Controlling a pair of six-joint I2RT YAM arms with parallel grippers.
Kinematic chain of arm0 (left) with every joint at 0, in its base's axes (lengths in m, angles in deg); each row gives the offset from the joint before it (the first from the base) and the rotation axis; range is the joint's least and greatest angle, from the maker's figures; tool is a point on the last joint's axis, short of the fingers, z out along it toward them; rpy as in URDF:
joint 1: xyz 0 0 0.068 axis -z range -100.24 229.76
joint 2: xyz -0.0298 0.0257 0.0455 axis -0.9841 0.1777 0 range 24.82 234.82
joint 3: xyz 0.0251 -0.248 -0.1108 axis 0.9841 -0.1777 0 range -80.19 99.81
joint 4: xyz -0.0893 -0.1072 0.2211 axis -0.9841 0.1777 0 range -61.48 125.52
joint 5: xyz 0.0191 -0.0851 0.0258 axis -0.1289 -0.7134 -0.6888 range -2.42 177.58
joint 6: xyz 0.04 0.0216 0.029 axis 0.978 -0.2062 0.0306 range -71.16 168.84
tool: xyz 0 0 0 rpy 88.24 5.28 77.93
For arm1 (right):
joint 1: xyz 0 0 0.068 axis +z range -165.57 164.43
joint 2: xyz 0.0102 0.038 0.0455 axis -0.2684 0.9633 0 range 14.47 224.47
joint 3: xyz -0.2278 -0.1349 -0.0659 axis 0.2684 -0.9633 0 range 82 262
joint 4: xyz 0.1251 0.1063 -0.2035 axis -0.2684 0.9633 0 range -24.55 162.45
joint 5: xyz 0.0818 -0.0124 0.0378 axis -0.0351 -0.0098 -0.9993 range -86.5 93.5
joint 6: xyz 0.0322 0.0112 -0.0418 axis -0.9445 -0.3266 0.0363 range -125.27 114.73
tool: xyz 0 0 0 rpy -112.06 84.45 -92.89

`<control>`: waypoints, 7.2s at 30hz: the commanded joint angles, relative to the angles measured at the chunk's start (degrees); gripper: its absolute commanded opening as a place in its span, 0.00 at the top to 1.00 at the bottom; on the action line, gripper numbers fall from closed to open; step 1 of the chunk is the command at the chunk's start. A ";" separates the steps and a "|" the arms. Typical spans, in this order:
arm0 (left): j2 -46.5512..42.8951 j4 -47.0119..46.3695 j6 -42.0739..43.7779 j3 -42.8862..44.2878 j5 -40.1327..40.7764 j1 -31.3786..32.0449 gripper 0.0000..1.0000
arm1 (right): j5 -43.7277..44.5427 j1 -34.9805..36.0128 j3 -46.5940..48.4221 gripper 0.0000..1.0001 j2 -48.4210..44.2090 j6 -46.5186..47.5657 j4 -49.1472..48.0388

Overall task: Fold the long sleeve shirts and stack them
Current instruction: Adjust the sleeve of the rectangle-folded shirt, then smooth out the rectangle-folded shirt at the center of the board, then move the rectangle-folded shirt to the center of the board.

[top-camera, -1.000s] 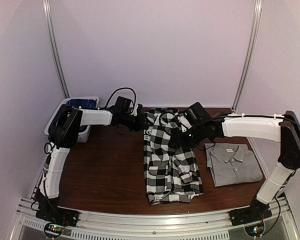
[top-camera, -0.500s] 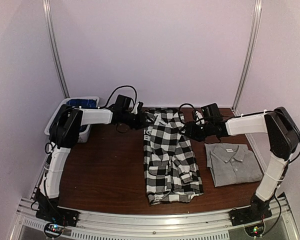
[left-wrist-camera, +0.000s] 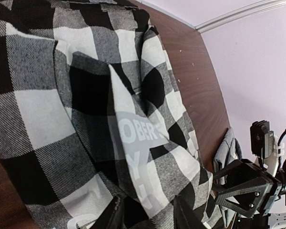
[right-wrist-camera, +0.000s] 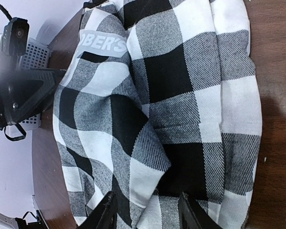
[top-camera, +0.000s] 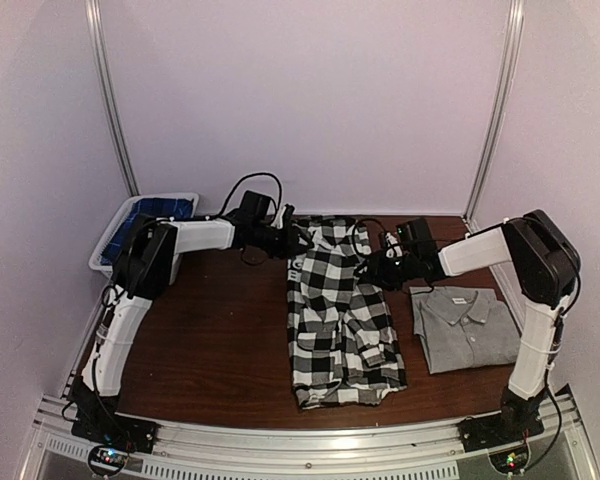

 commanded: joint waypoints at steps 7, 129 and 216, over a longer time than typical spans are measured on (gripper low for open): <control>1.54 0.82 -0.51 1.91 1.07 0.59 0.63 | -0.15 -0.61 3.02 0.62 2.23 -0.95 -2.78; -8.53 4.58 5.74 -17.03 -0.48 2.85 0.73 | 1.61 2.70 27.24 0.58 9.50 14.73 16.03; -11.27 10.73 5.81 -19.14 22.86 -2.90 1.00 | 9.76 3.59 9.37 0.56 -4.26 16.87 18.81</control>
